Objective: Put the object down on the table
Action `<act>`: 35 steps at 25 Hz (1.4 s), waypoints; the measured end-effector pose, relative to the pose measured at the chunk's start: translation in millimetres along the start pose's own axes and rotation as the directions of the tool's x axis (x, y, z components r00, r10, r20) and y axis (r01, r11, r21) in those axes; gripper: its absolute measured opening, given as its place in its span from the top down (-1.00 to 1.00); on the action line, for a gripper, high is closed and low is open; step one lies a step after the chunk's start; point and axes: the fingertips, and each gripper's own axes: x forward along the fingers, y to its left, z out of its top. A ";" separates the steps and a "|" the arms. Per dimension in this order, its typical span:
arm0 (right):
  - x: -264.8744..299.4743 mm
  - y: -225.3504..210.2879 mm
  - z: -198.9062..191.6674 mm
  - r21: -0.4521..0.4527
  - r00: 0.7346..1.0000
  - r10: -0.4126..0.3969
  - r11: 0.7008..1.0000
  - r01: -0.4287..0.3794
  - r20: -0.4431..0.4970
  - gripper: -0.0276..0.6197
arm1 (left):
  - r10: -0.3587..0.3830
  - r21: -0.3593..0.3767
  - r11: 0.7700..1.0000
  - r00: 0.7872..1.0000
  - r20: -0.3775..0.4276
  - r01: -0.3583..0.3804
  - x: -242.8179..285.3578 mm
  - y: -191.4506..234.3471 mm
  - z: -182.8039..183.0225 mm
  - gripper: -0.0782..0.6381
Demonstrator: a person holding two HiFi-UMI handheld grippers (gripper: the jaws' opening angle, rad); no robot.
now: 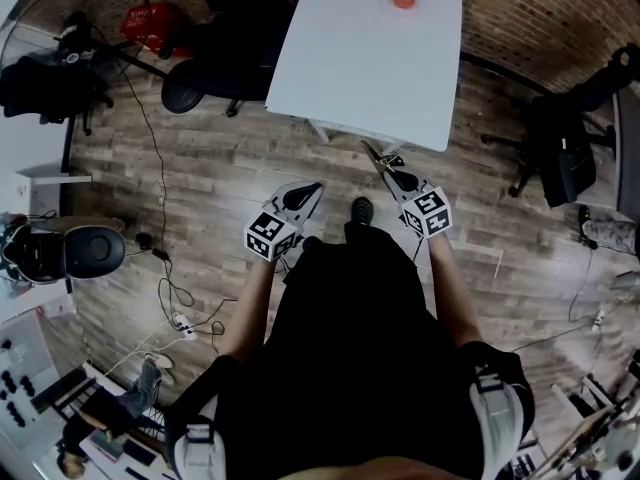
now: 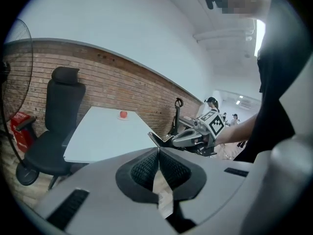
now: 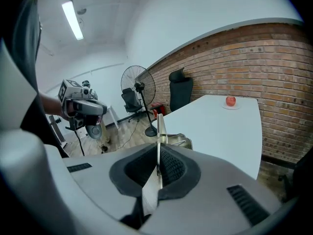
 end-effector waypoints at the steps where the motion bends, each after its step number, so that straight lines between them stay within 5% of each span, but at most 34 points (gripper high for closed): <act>1: 1.4 -1.9 0.0 -0.001 1.000 0.006 1.000 -0.006 0.001 0.92 | 0.008 -0.002 1.000 1.000 -0.001 -0.008 2.3 1.1 -0.7 0.72; 18: 16.3 -44.0 5.7 -0.031 0.995 0.096 0.995 -0.097 -0.030 0.92 | 0.085 -0.027 0.996 0.996 0.031 -0.084 49.5 14.9 28.5 0.72; 35: 33.0 -78.8 21.4 -0.008 0.999 0.012 1.000 -0.012 -0.051 0.92 | -0.010 -0.005 1.000 1.000 0.018 0.010 86.7 50.3 54.0 0.72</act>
